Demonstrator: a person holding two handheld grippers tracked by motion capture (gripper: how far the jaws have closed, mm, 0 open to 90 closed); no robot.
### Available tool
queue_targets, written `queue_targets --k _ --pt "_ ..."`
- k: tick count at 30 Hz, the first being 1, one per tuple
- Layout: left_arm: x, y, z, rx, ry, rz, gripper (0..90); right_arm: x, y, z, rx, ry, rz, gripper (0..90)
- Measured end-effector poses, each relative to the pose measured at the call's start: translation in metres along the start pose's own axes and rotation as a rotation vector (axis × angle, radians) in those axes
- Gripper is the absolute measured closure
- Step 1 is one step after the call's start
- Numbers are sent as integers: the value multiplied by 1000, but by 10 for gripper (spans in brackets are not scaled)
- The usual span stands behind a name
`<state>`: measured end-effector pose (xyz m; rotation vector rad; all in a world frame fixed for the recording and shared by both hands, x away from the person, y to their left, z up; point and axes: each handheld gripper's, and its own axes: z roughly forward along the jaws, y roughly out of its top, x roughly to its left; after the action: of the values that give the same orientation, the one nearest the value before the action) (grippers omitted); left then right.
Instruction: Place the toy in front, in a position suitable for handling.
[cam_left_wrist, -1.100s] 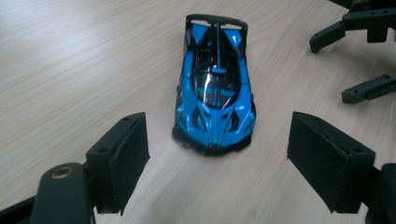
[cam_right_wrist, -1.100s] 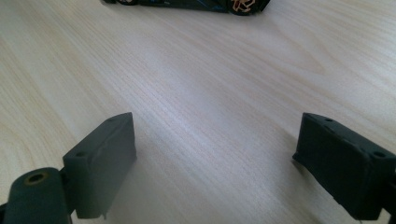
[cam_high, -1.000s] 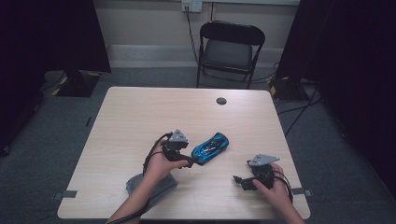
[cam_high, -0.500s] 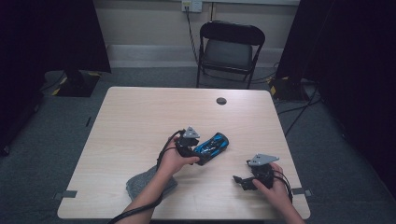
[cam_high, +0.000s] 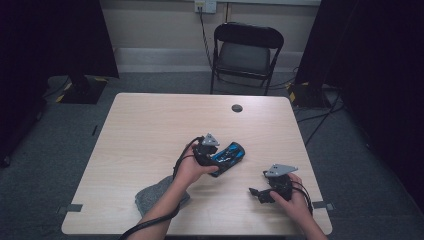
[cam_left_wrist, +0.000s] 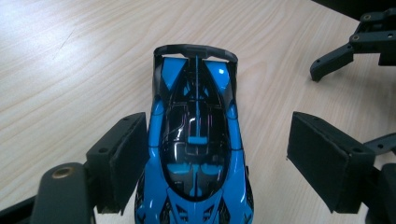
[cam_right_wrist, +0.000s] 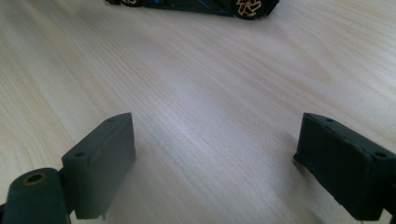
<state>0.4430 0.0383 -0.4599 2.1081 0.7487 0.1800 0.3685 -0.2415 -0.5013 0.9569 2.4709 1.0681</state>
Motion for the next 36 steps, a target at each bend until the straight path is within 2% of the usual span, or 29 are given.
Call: queue_targets --k 10,14,16,19,21,28,29,30,32,33,36 --pt "1 4 16 26 -19 -2 203 -1 3 3 0 9 -6 106" --pt "4 6 26 39 -17 6 204 -2 3 3 -3 12 -9 106" --pt "6 8 30 49 -5 14 204 -2 3 3 -3 13 -9 106" --pt "8 9 35 46 4 3 202 -2 3 3 -3 13 -11 106" --pt "9 10 38 58 20 17 202 -2 3 3 -2 14 -12 106" --pt "11 12 50 67 3 22 201 -2 3 3 -2 14 -13 106" --pt "13 12 53 65 21 -5 200 -2 3 4 -2 14 -13 106" --pt "13 13 54 65 18 -10 199 -2 3 4 -2 15 -13 106" --pt "13 13 56 65 20 -9 198 -2 3 4 -2 15 -14 106" --pt "12 15 58 68 16 7 200 -2 3 4 -2 15 -13 106" --pt "11 15 62 76 4 8 202 -2 3 4 -2 16 -14 106"
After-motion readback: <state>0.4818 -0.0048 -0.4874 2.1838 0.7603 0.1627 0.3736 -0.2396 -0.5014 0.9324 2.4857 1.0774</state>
